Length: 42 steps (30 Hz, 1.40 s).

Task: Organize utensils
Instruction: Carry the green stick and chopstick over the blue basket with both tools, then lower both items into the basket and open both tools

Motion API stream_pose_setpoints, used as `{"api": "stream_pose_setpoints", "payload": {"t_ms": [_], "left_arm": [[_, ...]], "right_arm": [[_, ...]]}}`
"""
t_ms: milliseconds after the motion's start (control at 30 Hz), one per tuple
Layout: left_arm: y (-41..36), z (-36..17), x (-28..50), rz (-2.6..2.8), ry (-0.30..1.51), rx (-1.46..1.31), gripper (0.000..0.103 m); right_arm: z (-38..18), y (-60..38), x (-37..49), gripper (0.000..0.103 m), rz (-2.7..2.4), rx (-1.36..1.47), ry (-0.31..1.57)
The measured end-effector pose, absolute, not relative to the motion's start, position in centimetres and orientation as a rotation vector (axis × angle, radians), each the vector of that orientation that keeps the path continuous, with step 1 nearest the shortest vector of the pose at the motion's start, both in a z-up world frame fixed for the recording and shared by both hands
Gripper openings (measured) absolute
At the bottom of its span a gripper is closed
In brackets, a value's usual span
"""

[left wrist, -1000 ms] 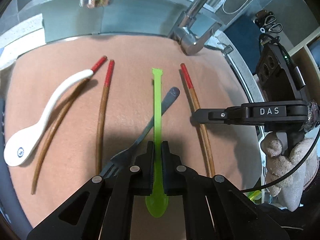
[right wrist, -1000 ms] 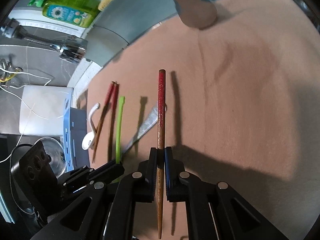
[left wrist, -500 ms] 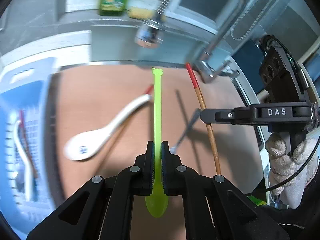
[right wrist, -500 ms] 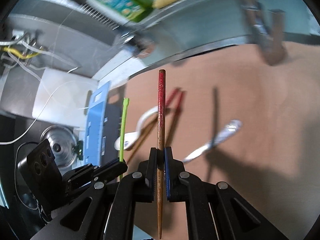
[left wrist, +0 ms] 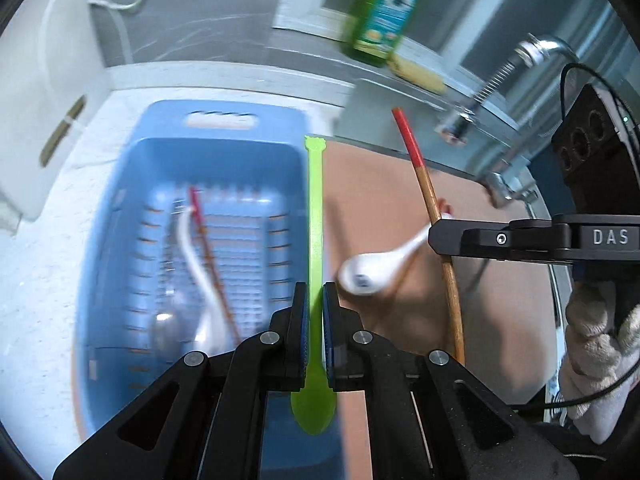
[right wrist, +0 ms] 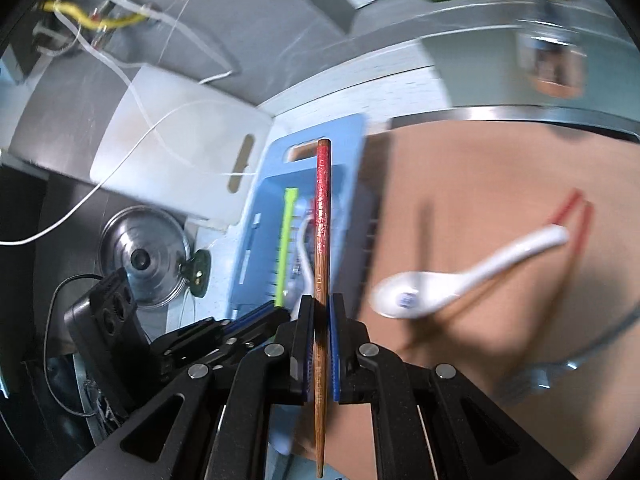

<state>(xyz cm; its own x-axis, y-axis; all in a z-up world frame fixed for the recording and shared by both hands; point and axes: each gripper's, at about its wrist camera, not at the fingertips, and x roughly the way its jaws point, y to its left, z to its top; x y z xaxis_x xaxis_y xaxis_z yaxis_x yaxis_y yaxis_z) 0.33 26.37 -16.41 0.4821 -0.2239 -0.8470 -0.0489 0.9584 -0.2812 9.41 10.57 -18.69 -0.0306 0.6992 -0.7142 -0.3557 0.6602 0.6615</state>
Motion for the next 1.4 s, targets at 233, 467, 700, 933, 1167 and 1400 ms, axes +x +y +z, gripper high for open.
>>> {"api": "stream_pose_setpoints", "payload": {"t_ms": [233,467,700,933,1167,1400], "left_arm": [[30.9,-18.0,0.4,-0.024,1.082,-0.284,0.005],[33.1,-19.4,0.7,0.008,1.098,-0.283,0.005],[33.5,-20.5,1.4,0.019,1.108,-0.277,0.005],[32.9,-21.8,2.0,0.019,1.143,-0.240,0.006],[32.9,-22.6,2.4,0.034,1.161,-0.239,0.005],[33.1,-23.0,2.7,0.051,1.170,-0.239,0.006]], "right_arm": [[-20.0,16.9,8.7,0.007,0.853,0.253,1.377],[-22.2,21.3,8.6,0.007,0.811,0.194,1.410],[-23.9,24.1,8.8,0.007,0.757,0.099,1.416],[-25.0,25.2,9.1,0.007,0.724,0.024,1.419],[-25.5,25.9,9.3,0.007,0.708,-0.033,1.422],[-26.1,26.5,9.5,0.007,0.700,-0.053,1.438]]}}
